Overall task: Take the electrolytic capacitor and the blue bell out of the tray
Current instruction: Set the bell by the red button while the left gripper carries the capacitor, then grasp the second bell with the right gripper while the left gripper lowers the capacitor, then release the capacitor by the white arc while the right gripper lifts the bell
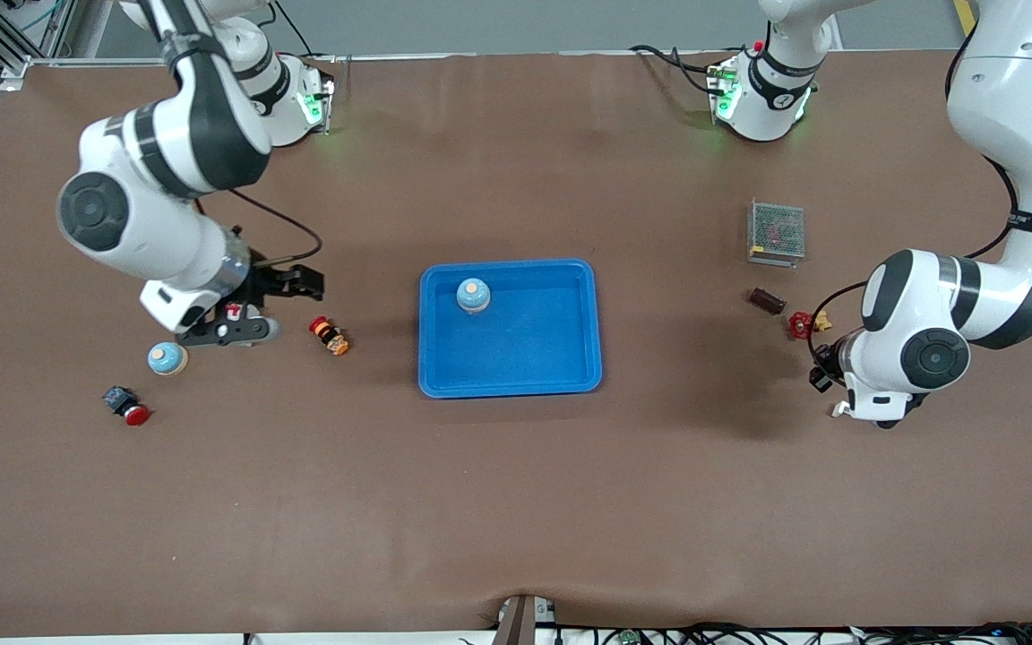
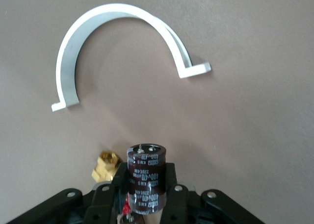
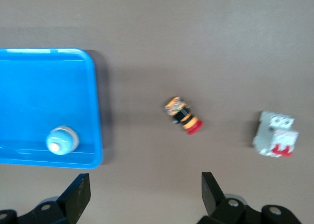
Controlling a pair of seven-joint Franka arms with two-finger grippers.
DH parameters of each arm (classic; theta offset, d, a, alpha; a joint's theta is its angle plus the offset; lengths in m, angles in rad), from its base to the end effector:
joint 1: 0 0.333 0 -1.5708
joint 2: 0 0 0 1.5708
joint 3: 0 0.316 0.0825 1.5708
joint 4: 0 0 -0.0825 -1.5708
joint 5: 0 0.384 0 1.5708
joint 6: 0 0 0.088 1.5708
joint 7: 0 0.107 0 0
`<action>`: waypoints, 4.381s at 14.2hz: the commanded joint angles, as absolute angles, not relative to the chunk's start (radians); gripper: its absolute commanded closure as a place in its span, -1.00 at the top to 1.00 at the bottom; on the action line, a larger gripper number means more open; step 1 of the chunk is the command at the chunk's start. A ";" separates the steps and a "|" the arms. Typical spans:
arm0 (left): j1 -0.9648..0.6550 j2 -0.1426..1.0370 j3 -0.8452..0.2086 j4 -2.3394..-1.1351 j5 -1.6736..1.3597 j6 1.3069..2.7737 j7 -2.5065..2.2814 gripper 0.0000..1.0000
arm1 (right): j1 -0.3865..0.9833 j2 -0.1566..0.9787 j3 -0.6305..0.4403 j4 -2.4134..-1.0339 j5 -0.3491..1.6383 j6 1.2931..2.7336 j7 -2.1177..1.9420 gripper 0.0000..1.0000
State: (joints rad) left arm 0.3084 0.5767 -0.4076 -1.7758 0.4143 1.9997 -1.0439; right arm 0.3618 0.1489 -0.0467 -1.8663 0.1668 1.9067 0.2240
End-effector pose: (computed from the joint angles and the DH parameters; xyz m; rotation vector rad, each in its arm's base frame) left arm 0.6251 -0.0211 0.2347 -2.6785 -1.0414 0.2511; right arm 0.5540 0.1942 0.4277 -3.0203 -0.0417 0.2169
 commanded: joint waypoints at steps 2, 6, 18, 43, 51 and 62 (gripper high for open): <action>0.337 0.580 -0.410 -1.839 0.488 2.101 -1.048 -1.00 | 0.469 0.121 -0.057 -1.887 0.183 1.948 0.402 1.00; 0.339 0.618 -0.410 -1.848 0.514 2.148 -1.086 -1.00 | 0.557 0.120 -0.057 -1.919 0.183 2.029 0.517 1.00; 0.319 0.637 -0.410 -1.816 0.517 2.166 -1.150 1.00 | 0.762 0.175 -0.058 -2.109 0.181 2.365 0.673 1.00; 0.261 0.502 -0.492 -1.568 0.500 1.956 -0.715 1.00 | 0.830 0.531 -0.066 -2.002 0.127 2.585 0.689 1.00; 0.265 0.474 -0.514 -1.488 0.453 1.910 -0.534 1.00 | 0.838 0.560 -0.066 -1.979 0.115 2.585 0.690 1.00; 0.279 0.284 -0.509 -1.477 0.307 1.792 -0.379 1.00 | 0.847 0.581 -0.066 -1.967 0.115 2.583 0.690 1.00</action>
